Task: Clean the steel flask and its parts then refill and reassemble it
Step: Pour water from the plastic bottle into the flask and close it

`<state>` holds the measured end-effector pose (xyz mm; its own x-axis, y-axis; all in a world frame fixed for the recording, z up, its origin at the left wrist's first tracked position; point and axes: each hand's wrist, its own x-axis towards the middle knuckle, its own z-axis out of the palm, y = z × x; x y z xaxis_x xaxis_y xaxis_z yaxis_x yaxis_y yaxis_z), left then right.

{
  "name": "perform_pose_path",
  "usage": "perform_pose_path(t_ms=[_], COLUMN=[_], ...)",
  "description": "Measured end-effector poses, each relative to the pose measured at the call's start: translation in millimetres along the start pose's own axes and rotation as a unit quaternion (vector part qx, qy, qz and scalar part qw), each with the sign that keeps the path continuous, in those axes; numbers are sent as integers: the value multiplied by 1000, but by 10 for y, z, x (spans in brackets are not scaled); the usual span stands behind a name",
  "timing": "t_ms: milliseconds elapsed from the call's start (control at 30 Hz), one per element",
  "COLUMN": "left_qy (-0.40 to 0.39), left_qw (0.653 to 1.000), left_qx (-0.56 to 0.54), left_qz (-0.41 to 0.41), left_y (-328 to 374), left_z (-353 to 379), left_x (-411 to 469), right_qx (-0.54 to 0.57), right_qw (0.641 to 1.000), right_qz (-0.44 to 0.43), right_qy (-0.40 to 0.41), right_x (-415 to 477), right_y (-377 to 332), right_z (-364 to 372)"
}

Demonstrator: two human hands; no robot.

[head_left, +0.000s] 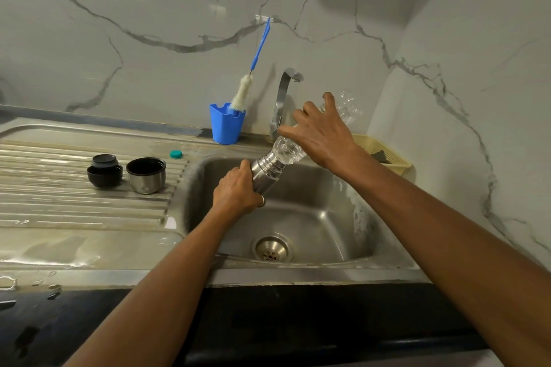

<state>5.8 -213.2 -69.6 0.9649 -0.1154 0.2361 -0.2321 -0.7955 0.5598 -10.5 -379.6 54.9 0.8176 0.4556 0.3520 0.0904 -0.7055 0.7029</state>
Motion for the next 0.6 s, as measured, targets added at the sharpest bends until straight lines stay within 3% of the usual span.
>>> perform_pose_path(t_ms=[600], left_qy=[6], left_qw=[1000], left_qx=[-11], left_qz=[-2], left_y=[-11], left_z=[15], left_x=[15], right_qx=[-8], right_qw=[1000], right_qz=[-5], right_qy=[15], right_x=[33], right_y=[35], right_z=[26])
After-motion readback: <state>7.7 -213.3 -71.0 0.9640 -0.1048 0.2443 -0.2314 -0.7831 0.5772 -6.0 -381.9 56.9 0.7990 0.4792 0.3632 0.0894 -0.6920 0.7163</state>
